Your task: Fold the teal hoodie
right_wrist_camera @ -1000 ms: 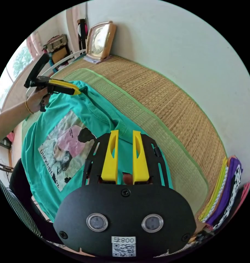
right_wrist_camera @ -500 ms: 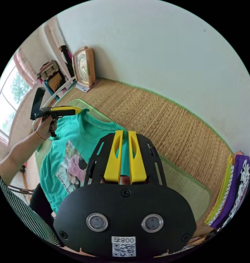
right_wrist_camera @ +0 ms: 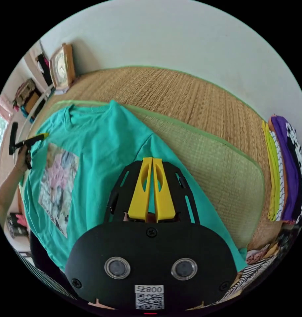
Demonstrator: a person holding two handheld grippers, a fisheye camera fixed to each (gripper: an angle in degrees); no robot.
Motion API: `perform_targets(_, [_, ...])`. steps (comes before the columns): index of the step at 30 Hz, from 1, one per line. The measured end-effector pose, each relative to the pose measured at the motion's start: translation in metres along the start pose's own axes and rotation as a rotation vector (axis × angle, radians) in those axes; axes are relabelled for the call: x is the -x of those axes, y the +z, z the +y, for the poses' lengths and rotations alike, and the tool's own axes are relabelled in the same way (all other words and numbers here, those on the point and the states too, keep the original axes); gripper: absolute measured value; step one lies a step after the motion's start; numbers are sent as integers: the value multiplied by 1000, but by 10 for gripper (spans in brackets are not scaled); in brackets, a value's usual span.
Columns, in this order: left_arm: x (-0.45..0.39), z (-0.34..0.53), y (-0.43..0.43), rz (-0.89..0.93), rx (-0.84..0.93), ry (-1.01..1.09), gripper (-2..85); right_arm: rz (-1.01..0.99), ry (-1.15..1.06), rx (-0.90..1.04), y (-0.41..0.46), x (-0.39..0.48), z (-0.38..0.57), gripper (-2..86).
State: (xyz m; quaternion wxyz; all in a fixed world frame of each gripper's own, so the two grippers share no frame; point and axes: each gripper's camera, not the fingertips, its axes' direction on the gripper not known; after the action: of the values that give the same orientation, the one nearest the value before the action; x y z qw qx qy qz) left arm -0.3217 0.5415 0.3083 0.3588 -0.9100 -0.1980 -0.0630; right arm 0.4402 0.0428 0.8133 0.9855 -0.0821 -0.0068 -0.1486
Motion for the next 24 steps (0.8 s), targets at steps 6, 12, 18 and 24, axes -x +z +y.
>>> perform_targets(6, [7,5,-2,1,-47,0,2,-29,60,24,-23,-36,-25,1])
perform_targets(12, [38,68,-21,-63,-100,-46,2,-76,28,-37,-88,-13,72,-1])
perform_targets(18, [92,76,14,-258,25,-148,1,-28,118,15,-98,-59,129,-1])
perform_targets(24, [120,59,25,-333,20,-166,3,3,174,69,-120,-115,86,-1])
